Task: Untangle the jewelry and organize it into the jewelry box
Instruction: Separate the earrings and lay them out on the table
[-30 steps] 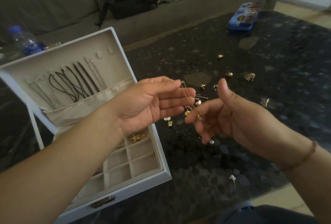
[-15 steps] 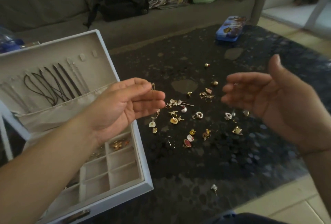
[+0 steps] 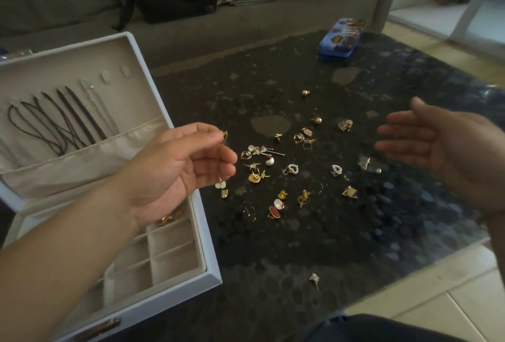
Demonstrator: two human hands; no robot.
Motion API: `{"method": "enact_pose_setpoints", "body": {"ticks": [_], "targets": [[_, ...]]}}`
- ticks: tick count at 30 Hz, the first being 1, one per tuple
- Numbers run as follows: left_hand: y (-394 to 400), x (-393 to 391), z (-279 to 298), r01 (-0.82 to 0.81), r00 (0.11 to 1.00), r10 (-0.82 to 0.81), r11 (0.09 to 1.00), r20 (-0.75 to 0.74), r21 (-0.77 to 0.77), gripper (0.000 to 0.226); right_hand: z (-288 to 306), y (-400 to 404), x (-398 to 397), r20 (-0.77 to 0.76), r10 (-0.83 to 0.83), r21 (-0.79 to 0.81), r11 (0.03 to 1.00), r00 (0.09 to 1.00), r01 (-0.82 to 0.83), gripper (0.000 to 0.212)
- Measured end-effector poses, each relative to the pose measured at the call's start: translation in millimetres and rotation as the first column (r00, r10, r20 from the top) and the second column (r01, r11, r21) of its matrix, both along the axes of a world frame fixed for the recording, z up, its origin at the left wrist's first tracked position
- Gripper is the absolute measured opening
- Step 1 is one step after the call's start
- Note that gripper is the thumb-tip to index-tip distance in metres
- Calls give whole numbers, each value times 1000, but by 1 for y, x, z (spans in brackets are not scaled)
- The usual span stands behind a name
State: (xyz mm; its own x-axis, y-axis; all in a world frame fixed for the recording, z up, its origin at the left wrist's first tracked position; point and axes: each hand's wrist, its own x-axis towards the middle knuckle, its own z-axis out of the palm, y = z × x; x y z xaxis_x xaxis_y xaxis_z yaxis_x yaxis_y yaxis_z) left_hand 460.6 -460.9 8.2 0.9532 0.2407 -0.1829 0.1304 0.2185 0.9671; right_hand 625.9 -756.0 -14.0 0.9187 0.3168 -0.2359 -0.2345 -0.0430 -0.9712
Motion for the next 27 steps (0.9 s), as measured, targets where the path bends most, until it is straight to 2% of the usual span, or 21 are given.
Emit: {"method": "enact_pose_setpoints", "body": {"ticks": [6,8,10,11,13,15,17,21,23,25,27], "targets": [[-15,3,-5,-40,999,38,996,-16,-82,5,5,-1,-8,-27,63,-19,998,998,-64,46],[-20,4,-4,-30,999,23,989,-48,-146,6,7,-1,-11,-49,127,-84,988,991,-131,46],[-26,3,-3,-10,996,-8,979,-86,-203,7,7,1,-15,-46,157,-234,959,987,-163,36],[-29,3,-3,3,994,-28,973,-105,-231,7,5,2,-16,-21,167,-356,920,986,-163,26],[-35,2,-5,25,988,-64,965,-143,-260,8,0,4,-16,57,225,-617,774,973,-143,9],[-41,1,-8,31,981,-80,962,-175,-271,10,-4,6,-17,112,300,-760,640,948,-113,7],[-44,0,-10,24,978,-78,963,-193,-268,13,-5,10,-18,154,353,-825,560,923,-76,15],[-45,0,-11,29,975,-78,973,-208,-228,11,-3,14,-24,142,376,-901,433,916,-38,15],[-44,0,-11,38,977,-74,983,-201,-182,8,1,19,-33,188,395,-945,321,899,56,16],[-44,1,-9,52,978,-78,989,-192,-138,9,8,31,-48,278,453,-955,222,847,195,15],[-45,0,-7,73,977,-94,991,-191,-114,13,11,47,-65,330,535,-944,204,777,260,18]]}}
